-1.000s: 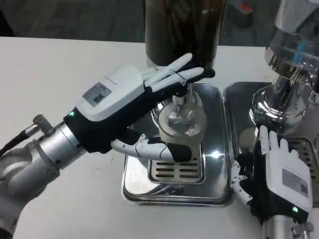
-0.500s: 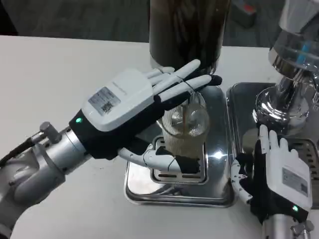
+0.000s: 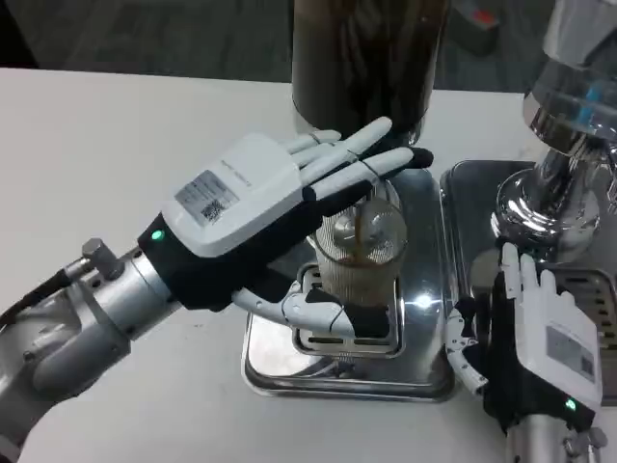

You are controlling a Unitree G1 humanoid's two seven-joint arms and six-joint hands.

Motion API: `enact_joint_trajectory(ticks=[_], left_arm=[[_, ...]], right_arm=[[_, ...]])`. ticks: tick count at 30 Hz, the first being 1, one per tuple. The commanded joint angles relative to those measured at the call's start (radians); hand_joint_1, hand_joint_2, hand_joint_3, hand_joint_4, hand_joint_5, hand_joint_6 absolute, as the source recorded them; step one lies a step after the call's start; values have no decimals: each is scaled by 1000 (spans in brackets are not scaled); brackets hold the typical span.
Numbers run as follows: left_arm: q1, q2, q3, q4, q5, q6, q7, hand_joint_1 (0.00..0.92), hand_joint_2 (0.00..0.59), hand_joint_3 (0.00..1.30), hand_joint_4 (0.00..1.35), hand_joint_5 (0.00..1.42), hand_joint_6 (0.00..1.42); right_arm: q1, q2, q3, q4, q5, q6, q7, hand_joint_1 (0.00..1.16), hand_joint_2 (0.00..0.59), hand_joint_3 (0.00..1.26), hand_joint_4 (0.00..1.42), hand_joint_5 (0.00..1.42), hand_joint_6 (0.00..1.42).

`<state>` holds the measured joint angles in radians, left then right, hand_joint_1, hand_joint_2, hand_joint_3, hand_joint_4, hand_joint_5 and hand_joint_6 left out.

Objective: Grasp the cup under the faucet to collect the drink, then remove the cup.

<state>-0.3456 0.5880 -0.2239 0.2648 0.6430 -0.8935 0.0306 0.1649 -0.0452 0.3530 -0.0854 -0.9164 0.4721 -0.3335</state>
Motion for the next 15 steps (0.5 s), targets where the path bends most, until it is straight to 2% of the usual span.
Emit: enact_joint_trajectory(ticks=[1, 7, 9, 13, 15], left_arm=[[29, 19, -72, -9, 77, -22, -42, 0, 128, 118, 0, 202, 184], [29, 23, -92, -18, 80, -11, -29, 0, 129, 118, 0, 202, 184], [29, 24, -100, -11, 72, -11, -29, 0, 128, 118, 0, 202, 182], [28, 24, -105, 3, 62, -10, -24, 0, 129, 118, 0, 202, 176], [28, 25, -107, 7, 55, -11, -25, 0, 129, 118, 0, 201, 174]], right_arm=[[1, 6, -14, -11, 17, 3, -8, 330, 564, 0, 0, 0, 0], [12, 19, -25, -43, 33, -4, -18, 330, 560, 0, 0, 0, 0], [21, 25, -28, -63, 40, -7, -23, 342, 543, 0, 0, 0, 0], [42, 41, -62, -122, 123, -55, -5, 377, 485, 0, 0, 0, 0], [41, 35, -84, -129, 193, -92, 33, 391, 463, 0, 0, 0, 0]])
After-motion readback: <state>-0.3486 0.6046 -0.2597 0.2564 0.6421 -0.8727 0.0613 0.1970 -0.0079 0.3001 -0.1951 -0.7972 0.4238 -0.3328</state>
